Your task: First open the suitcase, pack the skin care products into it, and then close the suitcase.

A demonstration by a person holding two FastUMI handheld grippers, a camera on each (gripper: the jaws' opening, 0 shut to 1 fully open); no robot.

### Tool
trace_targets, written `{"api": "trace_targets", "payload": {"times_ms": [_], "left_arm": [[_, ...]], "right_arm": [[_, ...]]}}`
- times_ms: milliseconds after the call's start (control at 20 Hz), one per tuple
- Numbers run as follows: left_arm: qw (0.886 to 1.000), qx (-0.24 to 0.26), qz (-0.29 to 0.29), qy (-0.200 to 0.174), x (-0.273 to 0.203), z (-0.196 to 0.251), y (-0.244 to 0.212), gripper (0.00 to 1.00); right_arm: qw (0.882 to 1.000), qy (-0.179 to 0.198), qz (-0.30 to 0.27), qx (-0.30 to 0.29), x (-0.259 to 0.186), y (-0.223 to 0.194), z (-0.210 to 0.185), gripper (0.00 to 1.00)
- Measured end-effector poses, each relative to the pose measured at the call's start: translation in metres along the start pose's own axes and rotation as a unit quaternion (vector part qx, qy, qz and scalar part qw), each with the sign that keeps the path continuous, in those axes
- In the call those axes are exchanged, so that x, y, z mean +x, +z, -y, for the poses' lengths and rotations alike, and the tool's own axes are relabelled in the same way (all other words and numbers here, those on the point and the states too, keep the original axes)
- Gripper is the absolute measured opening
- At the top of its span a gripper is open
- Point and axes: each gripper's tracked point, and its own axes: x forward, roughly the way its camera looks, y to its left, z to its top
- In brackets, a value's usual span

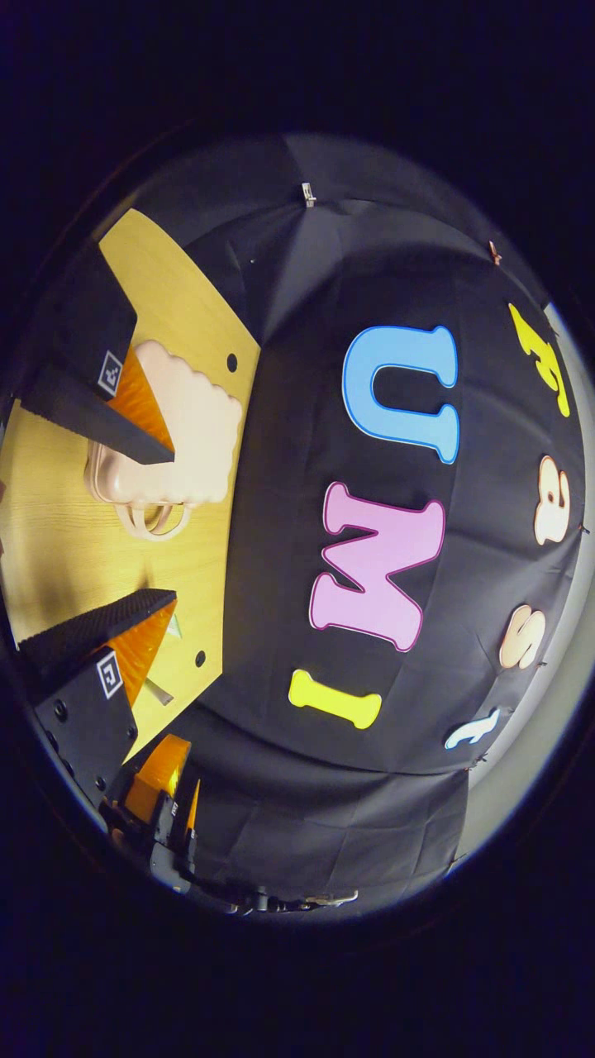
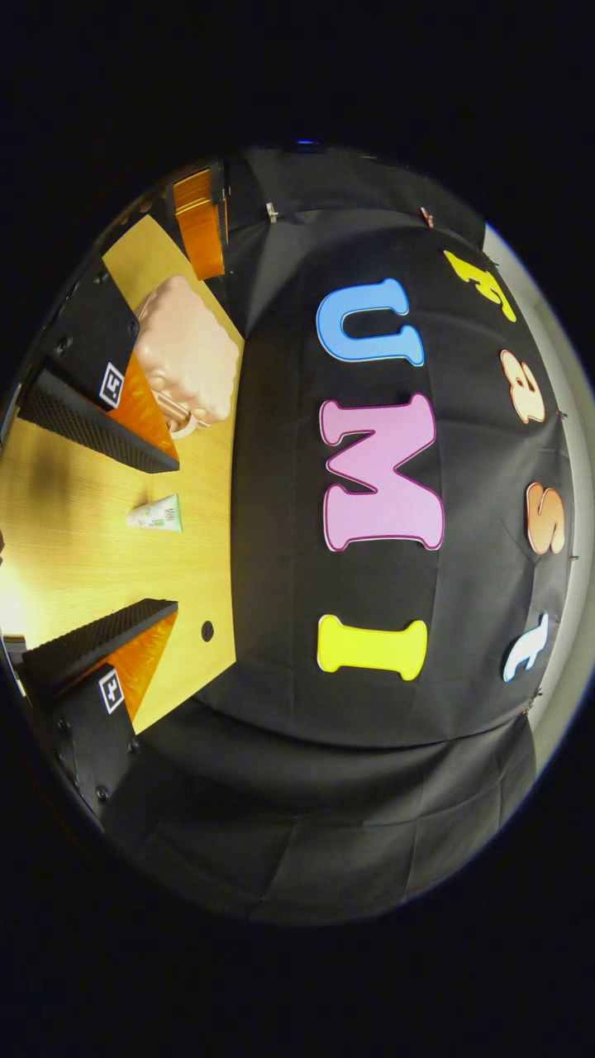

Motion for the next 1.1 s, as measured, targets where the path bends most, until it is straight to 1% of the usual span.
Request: {"api": "trace_targets", "payload": {"times_ms": [100,250,450,550,650,750,850,900,950,1000,1100], "left_arm": [[1.0,0.006,-0.004,-0.015,0.004,0.004,-0.001,0.95],[0.999,0.005,-0.026,-0.034,0.018,0.015,-0.006,0.96],[0.997,0.0,-0.055,-0.055,0.078,0.04,-0.009,0.95],[0.995,-0.009,-0.082,-0.063,0.114,0.048,-0.024,0.95],[0.991,-0.01,-0.115,-0.069,0.147,0.05,-0.043,0.95],[0.987,0.0,-0.153,-0.056,0.181,0.045,-0.074,0.95],[0.983,0.016,-0.175,-0.048,0.208,0.045,-0.095,0.95],[0.981,0.028,-0.187,-0.04,0.222,0.044,-0.108,0.95],[0.978,0.043,-0.202,-0.019,0.232,0.039,-0.12,0.94],[0.976,0.053,-0.21,-0.007,0.244,0.036,-0.13,0.95],[0.974,0.064,-0.216,0.019,0.263,0.031,-0.141,0.95]], "right_arm": [[1.0,-0.004,-0.002,0.001,0.0,-0.002,0.002,0.97],[1.0,-0.009,-0.004,0.008,0.001,0.001,0.009,0.97],[1.0,-0.009,-0.008,0.02,0.002,0.0,0.018,0.97],[1.0,-0.014,-0.015,0.023,0.002,-0.009,0.023,0.97],[1.0,-0.023,-0.021,0.004,0.002,-0.022,0.031,0.98],[0.999,-0.03,-0.035,-0.014,0.002,-0.041,0.041,0.97],[0.998,-0.029,-0.058,-0.009,0.0,-0.064,0.046,0.97],[0.997,-0.032,-0.065,-0.019,-0.003,-0.073,0.048,0.97],[0.996,-0.036,-0.068,-0.038,-0.004,-0.08,0.052,0.97],[0.996,-0.037,-0.067,-0.053,-0.006,-0.085,0.054,0.97],[0.995,-0.03,-0.081,-0.055,-0.008,-0.098,0.051,0.97]]}}
